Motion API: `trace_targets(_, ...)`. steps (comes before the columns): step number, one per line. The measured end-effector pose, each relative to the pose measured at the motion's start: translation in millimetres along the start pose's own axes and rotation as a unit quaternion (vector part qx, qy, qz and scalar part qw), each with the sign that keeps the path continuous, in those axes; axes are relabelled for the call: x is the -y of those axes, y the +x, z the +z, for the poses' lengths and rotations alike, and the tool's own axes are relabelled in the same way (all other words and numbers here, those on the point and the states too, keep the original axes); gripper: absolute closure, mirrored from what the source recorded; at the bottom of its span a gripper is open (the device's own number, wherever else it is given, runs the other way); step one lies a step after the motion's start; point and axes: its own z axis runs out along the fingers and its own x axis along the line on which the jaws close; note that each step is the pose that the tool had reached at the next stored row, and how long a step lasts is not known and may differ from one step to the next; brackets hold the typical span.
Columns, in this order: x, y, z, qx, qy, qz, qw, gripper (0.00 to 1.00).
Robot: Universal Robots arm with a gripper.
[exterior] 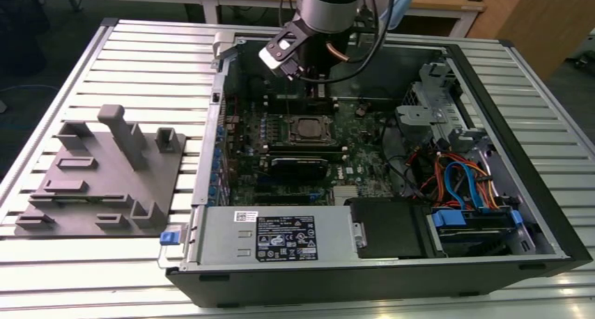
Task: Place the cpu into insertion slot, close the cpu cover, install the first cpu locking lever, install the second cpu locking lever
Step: 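Install the first cpu locking lever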
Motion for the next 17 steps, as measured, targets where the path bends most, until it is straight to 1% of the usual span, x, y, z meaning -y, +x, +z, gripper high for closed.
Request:
trace_targets(6, 0.3, 0.1, -5.7, 0.0, -0.002, 0.0, 1.0, 0.9)
trace_targets(13, 0.3, 0.1, -5.9, 0.0001, -0.002, -0.001, 1.0, 0.9)
trace_targets(15, 0.4, 0.1, -5.9, 0.0005, -0.0018, -0.01, 0.99995, 0.9)
trace_targets(17, 0.4, 0.1, -5.8, 0.0013, -0.0014, -0.024, 0.9997, 0.9)
